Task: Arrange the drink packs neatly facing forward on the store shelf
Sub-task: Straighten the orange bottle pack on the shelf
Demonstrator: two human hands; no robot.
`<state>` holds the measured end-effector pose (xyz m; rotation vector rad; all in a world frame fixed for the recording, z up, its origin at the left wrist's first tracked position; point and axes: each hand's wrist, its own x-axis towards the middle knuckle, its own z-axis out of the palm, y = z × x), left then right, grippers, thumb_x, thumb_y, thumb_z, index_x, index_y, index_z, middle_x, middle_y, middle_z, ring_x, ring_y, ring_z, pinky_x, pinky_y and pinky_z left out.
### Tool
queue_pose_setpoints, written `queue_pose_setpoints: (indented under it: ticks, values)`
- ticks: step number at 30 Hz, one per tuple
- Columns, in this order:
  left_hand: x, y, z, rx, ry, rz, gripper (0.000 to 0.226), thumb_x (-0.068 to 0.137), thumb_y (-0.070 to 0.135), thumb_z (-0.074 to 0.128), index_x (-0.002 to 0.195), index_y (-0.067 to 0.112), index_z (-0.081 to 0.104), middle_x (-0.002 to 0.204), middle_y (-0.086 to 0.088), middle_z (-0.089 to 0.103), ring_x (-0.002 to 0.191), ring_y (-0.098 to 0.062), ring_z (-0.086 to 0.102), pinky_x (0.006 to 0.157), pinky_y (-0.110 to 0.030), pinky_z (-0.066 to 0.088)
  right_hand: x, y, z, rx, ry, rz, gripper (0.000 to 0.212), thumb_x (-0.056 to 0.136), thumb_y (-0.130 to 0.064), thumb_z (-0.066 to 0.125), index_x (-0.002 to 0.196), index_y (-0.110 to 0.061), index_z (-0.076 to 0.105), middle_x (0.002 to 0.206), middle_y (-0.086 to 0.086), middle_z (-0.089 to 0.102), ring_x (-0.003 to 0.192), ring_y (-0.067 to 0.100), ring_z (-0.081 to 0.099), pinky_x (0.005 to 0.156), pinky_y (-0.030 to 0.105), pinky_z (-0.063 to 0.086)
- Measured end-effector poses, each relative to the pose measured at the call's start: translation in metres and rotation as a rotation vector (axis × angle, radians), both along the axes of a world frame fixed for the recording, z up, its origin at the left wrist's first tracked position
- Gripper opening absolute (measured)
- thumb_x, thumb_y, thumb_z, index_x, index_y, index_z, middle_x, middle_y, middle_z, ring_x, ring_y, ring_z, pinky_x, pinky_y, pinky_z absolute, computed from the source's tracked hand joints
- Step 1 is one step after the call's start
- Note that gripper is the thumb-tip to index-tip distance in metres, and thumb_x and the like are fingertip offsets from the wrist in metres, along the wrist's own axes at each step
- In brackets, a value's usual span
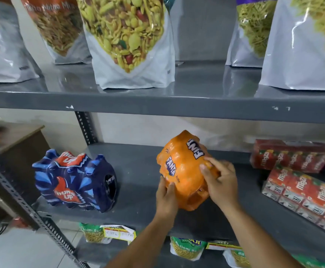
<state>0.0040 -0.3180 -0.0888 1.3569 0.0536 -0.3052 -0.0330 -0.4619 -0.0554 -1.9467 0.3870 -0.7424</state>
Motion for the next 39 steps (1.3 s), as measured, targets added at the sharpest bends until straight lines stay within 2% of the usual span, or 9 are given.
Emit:
queue_pose_setpoints:
  ticks: [4, 9, 11, 16, 23, 28, 33, 36, 39]
  values:
    - [-0.004, 0.007, -0.015, 0.035, -0.090, -0.048, 0.047, 0.098, 0.051, 0.042, 0.131, 0.023, 0.059, 0.128, -0.004, 0.068, 0.117, -0.023, 0.065, 0.102, -0.048, 0.050, 0.005, 0.034, -0.005, -0.379, -0.140, -0.073, 0.040, 0.078, -0.055, 0.059, 0.103, -0.028, 0.076, 0.115, 0.000, 0.051, 0.108, 0.023, 0.048, 0.092, 0.038, 0.044]
    - [-0.005, 0.015, -0.026, -0.015, -0.073, -0.051, 0.047, 0.104, 0.042, 0.032, 0.129, 0.016, 0.063, 0.119, -0.006, 0.074, 0.111, -0.018, 0.069, 0.091, -0.030, 0.057, 0.003, 0.052, -0.011, -0.633, -0.145, -0.074, 0.036, 0.078, -0.055, 0.061, 0.099, -0.030, 0.076, 0.117, -0.004, 0.050, 0.102, 0.027, 0.053, 0.084, 0.037, 0.041]
    - [-0.011, 0.016, -0.026, -0.041, -0.103, -0.034, 0.051, 0.100, 0.051, 0.036, 0.137, 0.021, 0.057, 0.134, -0.003, 0.066, 0.123, -0.018, 0.062, 0.101, -0.038, 0.052, 0.000, 0.048, 0.004, -0.697, -0.059, -0.079, 0.040, 0.074, -0.064, 0.057, 0.097, -0.037, 0.075, 0.112, -0.006, 0.056, 0.101, 0.025, 0.055, 0.084, 0.040, 0.040]
    - [-0.083, -0.003, -0.019, 0.138, -0.222, 0.059, 0.080, 0.082, 0.080, 0.034, 0.150, 0.047, 0.005, 0.158, 0.032, 0.000, 0.148, 0.007, 0.002, 0.124, -0.032, 0.015, 0.055, 0.012, 0.069, -0.232, 0.102, 0.271, 0.043, 0.089, -0.058, 0.049, 0.123, -0.034, 0.063, 0.127, -0.011, 0.060, 0.123, 0.016, 0.055, 0.100, 0.040, 0.046]
    - [-0.109, -0.031, 0.007, 0.146, -0.137, 0.003, 0.109, 0.049, 0.104, 0.023, 0.130, 0.051, -0.026, 0.147, 0.030, -0.035, 0.143, 0.004, -0.013, 0.118, -0.019, 0.008, 0.152, -0.002, 0.073, -0.212, 0.514, 0.520, 0.039, 0.099, -0.037, 0.046, 0.132, -0.022, 0.060, 0.143, 0.006, 0.055, 0.122, 0.025, 0.054, 0.105, 0.041, 0.043]
    - [-0.098, -0.021, 0.015, 0.071, -0.099, -0.005, 0.086, 0.075, 0.085, 0.026, 0.137, 0.048, -0.021, 0.154, 0.025, -0.029, 0.147, 0.000, -0.015, 0.123, -0.029, 0.006, 0.138, -0.015, 0.067, -0.219, 0.430, 0.380, 0.039, 0.095, -0.039, 0.048, 0.121, -0.018, 0.068, 0.131, 0.007, 0.065, 0.111, 0.026, 0.061, 0.100, 0.043, 0.048]
    - [-0.026, 0.003, 0.006, 0.037, -0.024, 0.107, 0.117, 0.056, 0.100, 0.033, 0.155, 0.044, 0.007, 0.165, 0.013, 0.010, 0.151, -0.017, 0.017, 0.121, -0.052, 0.022, 0.079, -0.042, 0.051, -0.232, 0.301, -0.019, 0.025, 0.090, -0.026, 0.055, 0.099, -0.016, 0.076, 0.115, 0.004, 0.074, 0.106, 0.027, 0.065, 0.081, 0.027, 0.043]
    - [0.031, 0.013, 0.004, 0.051, 0.059, 0.085, 0.083, 0.068, 0.091, 0.040, 0.130, 0.040, 0.057, 0.143, -0.004, 0.057, 0.125, -0.027, 0.059, 0.103, -0.057, 0.046, 0.035, -0.036, 0.027, -0.185, 0.118, -0.257, 0.025, 0.090, -0.033, 0.059, 0.098, -0.014, 0.074, 0.101, 0.010, 0.076, 0.095, 0.032, 0.068, 0.072, 0.028, 0.041]
    - [0.047, 0.017, 0.022, 0.080, 0.004, 0.040, 0.047, 0.094, 0.062, 0.039, 0.112, 0.030, 0.068, 0.114, -0.009, 0.073, 0.102, -0.029, 0.071, 0.093, -0.054, 0.055, 0.016, -0.027, 0.007, -0.199, -0.026, -0.335, 0.031, 0.090, -0.041, 0.059, 0.093, -0.013, 0.073, 0.089, 0.013, 0.073, 0.085, 0.031, 0.066, 0.067, 0.028, 0.039]
